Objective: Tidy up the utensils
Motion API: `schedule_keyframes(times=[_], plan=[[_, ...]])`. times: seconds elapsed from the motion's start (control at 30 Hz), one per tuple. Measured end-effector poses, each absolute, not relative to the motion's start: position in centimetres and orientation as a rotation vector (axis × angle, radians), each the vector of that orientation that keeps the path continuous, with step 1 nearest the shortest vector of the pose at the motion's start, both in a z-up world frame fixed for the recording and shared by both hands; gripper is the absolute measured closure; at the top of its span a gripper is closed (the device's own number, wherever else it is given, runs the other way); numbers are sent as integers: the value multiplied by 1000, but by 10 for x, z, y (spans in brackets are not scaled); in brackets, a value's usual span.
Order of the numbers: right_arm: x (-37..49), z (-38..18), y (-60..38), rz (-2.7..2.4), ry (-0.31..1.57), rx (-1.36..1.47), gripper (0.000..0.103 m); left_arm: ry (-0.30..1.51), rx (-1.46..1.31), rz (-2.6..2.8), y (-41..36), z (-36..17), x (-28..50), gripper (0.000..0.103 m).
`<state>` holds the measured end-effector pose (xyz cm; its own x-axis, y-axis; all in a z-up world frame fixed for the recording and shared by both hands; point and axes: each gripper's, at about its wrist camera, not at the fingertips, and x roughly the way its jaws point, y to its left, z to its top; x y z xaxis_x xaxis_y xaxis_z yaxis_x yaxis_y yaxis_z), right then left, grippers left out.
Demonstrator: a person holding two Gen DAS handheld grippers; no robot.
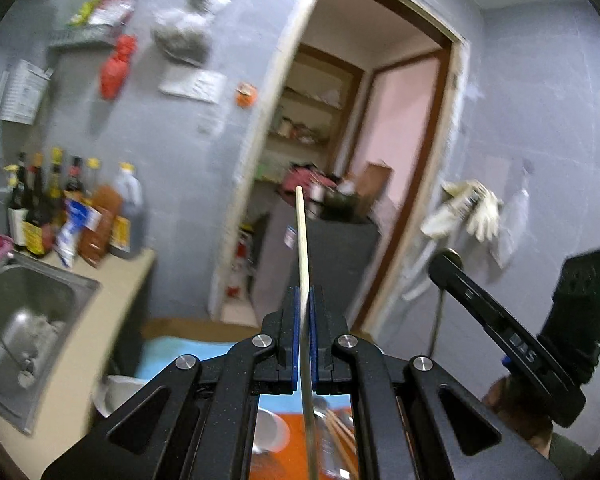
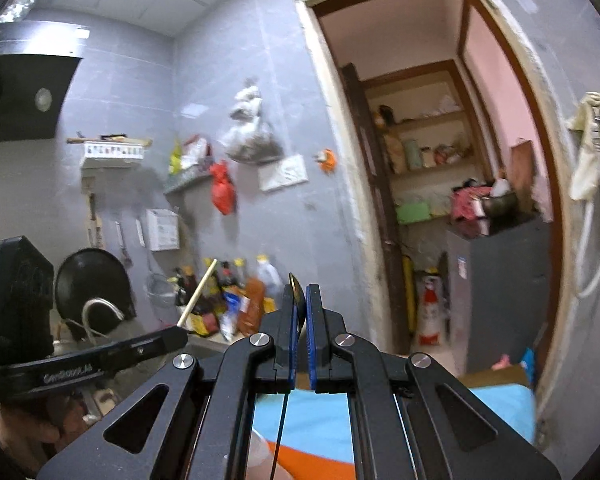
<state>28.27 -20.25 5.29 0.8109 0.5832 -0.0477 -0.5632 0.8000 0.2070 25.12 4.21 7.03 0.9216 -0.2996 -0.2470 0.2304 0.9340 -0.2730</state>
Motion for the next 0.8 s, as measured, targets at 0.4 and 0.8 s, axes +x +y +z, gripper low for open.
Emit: schedule_keyframes(times=[0.4,0.8], plan=[[323,23,-132,644,109,235,100,140,-464,-155,175,16,298,101],[338,-37,-99,635,169,115,100,96,-402,-72,159,-46,299,101]])
